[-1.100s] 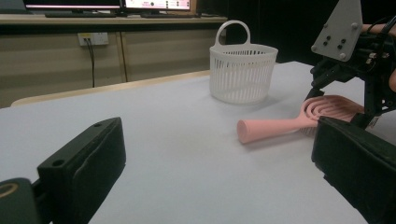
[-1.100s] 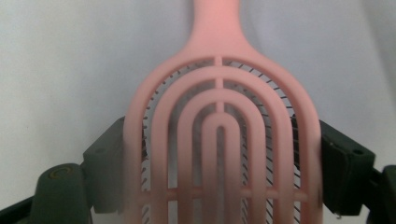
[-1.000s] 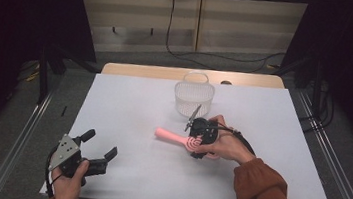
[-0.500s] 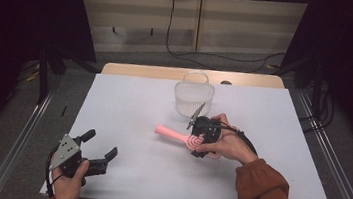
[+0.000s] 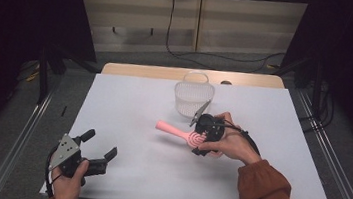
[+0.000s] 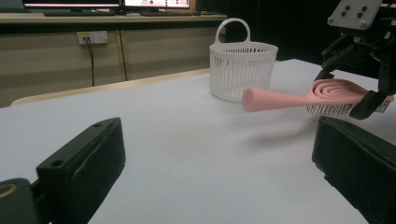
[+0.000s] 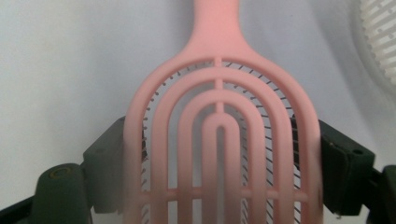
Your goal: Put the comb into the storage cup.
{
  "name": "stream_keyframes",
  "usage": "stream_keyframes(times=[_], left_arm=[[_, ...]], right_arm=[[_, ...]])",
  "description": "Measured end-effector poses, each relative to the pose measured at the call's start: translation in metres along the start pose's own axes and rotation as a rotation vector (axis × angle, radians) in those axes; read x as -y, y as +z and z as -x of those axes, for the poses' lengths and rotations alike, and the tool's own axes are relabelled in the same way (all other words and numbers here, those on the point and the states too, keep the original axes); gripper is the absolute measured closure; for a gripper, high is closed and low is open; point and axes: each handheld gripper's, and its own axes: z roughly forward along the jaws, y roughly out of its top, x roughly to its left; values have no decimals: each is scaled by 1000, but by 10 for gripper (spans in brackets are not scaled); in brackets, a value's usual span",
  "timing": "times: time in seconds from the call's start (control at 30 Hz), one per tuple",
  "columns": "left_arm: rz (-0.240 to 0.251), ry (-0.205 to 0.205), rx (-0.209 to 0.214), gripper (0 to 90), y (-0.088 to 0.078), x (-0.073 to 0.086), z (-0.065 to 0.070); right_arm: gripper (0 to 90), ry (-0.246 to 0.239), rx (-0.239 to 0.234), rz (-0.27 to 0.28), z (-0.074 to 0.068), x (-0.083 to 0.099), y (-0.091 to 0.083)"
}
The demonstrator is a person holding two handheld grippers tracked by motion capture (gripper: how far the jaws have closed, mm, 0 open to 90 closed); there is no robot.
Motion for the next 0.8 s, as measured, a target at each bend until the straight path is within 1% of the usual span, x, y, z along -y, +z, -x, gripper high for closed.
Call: stream_keyframes(times=[0.03, 0.13, 0.17, 0.2, 0.23, 0.27, 0.33, 0.4, 0.43, 0.5, 0.57, 0.67, 0.7, 0.73, 0.77, 0.8], left_arm=[[0, 2, 2, 27, 0, 0, 0], [10, 4, 6, 27, -1, -1, -1], [13, -1, 6, 27, -1, -1, -2], [16, -9, 6, 27, -2, -1, -2], [20, -12, 6, 27, -2, -1, -2], [18, -12, 10, 25, -2, -1, -3], [16, -13, 22, 25, -1, -1, -3], [9, 1, 27, 25, 0, -2, -3], [10, 7, 30, 24, 1, -2, -3], [18, -4, 40, 19, 1, -2, -3], [27, 2, 38, 15, 2, -3, -3], [26, -6, 51, 14, 3, -3, -2], [23, -1, 54, 14, 4, -3, -2], [20, 3, 52, 13, 5, -4, -2], [20, -3, 49, 11, 6, -4, 0], [13, 4, 46, 11, 6, -5, 0]], right_arm=[[193, 10, 3, 1, -1, 0, -1], [193, 11, 4, 16, -1, 1, -4], [192, 17, 2, 24, -2, 2, -6], [192, 11, 3, 35, -1, 3, -7], [192, 24, 0, 39, -2, 3, -8], [192, 19, 5, 46, -3, 4, -9], [192, 24, 10, 53, -4, 6, -12], [192, 30, 14, 54, -6, 8, -14], [192, 23, 14, 62, -6, 10, -14], [192, 33, 8, 69, -6, 13, -16], [192, 33, 3, 75, -6, 16, -18], [192, 39, 4, 78, -8, 19, -22], [192, 36, 2, 78, -9, 20, -24], [192, 41, 0, 83, -10, 21, -26], [192, 37, 0, 86, -11, 21, -27], [192, 33, -3, 87, -13, 22, -29]])
